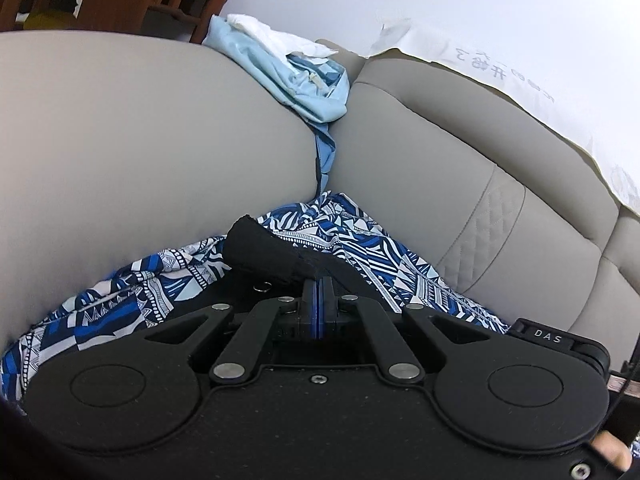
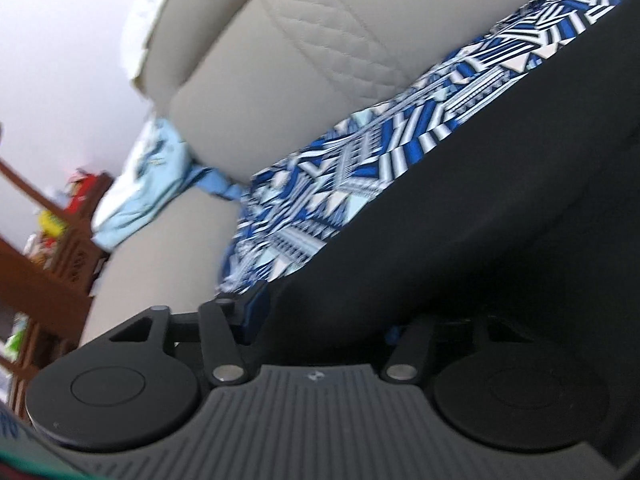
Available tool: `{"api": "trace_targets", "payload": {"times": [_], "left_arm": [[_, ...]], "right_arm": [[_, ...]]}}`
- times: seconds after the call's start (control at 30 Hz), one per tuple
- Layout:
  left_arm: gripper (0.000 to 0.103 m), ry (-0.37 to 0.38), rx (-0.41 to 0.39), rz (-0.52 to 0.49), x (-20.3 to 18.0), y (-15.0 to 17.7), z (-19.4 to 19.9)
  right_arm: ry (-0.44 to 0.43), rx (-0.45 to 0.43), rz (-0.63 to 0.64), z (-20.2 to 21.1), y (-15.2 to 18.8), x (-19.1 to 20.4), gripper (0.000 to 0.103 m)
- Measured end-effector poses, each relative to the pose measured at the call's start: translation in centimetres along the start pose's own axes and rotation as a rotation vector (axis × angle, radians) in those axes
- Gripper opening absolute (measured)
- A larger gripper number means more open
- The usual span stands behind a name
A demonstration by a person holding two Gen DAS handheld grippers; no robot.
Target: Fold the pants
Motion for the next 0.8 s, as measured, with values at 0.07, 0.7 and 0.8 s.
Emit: {"api": "trace_targets", "payload": {"times": [0.07, 0.7, 0.8], "left_arm": [[0.001, -0.001, 0.001, 0.006, 0.1, 0.0, -0.2], [0.001, -0.057, 0.035, 0.015, 2.5, 1.2, -2.0], [0.001, -0.075, 0.044, 0.017, 2.8, 1.4, -2.4]], "right_arm": [[0.028, 0.002, -0.018, -0.3, -0.3, -0.9, 0.057], [0.829, -0.262, -0.054, 0.9, -15.9, -15.4, 0.060], [0.955, -0.274, -0.081, 2.0, -19.0, -20.2, 0.062]]}}
Point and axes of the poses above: each gripper's, at about its wrist camera, not at the fingertips, and z roughly against the way its jaws point, x to its left, y to its underside, the point moved 7 cm from there along -z, roughly the way its jaws point, and after that the axes turned 15 degrees about y, right-handed, at the moved point
